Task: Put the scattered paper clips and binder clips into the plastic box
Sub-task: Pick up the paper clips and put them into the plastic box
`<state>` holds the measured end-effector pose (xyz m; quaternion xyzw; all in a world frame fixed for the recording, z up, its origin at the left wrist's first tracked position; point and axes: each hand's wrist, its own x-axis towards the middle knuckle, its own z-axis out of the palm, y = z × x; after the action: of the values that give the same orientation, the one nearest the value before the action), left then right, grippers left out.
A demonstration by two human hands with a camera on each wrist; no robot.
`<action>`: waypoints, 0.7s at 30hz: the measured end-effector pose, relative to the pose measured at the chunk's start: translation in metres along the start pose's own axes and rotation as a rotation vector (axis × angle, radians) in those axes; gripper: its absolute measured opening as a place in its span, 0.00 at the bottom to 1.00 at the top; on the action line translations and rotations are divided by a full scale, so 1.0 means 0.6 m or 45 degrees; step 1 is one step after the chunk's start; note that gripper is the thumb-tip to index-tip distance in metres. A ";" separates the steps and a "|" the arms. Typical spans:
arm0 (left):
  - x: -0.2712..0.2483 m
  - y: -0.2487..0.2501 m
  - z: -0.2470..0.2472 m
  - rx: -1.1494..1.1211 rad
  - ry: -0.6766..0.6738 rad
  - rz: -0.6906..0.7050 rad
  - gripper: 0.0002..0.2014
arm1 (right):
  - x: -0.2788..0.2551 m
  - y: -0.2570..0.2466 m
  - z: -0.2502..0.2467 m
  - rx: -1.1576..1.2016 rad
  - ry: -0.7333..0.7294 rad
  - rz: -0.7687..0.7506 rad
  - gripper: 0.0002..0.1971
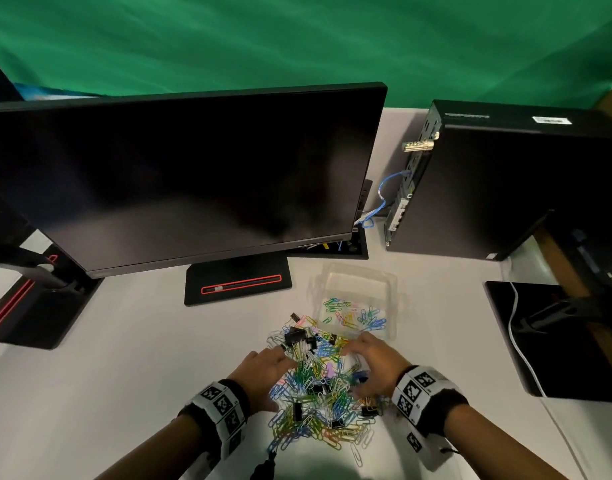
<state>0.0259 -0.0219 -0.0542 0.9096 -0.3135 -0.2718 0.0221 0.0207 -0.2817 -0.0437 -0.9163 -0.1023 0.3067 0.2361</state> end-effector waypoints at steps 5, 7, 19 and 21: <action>0.014 0.017 0.005 -0.112 0.044 0.045 0.37 | 0.009 -0.001 0.043 -0.058 0.008 -0.079 0.54; 0.023 0.028 0.010 -0.190 0.084 0.070 0.36 | 0.015 -0.011 0.053 -0.059 0.040 -0.080 0.53; 0.032 0.046 0.022 -0.403 0.199 0.002 0.13 | 0.011 -0.009 0.036 0.280 0.146 0.008 0.09; 0.033 0.042 0.017 -0.488 0.200 -0.044 0.12 | 0.011 0.002 0.035 0.377 0.206 0.046 0.11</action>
<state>0.0195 -0.0521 -0.0670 0.9123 -0.2379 -0.2552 0.2143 0.0130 -0.2729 -0.0625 -0.8949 -0.0201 0.2477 0.3706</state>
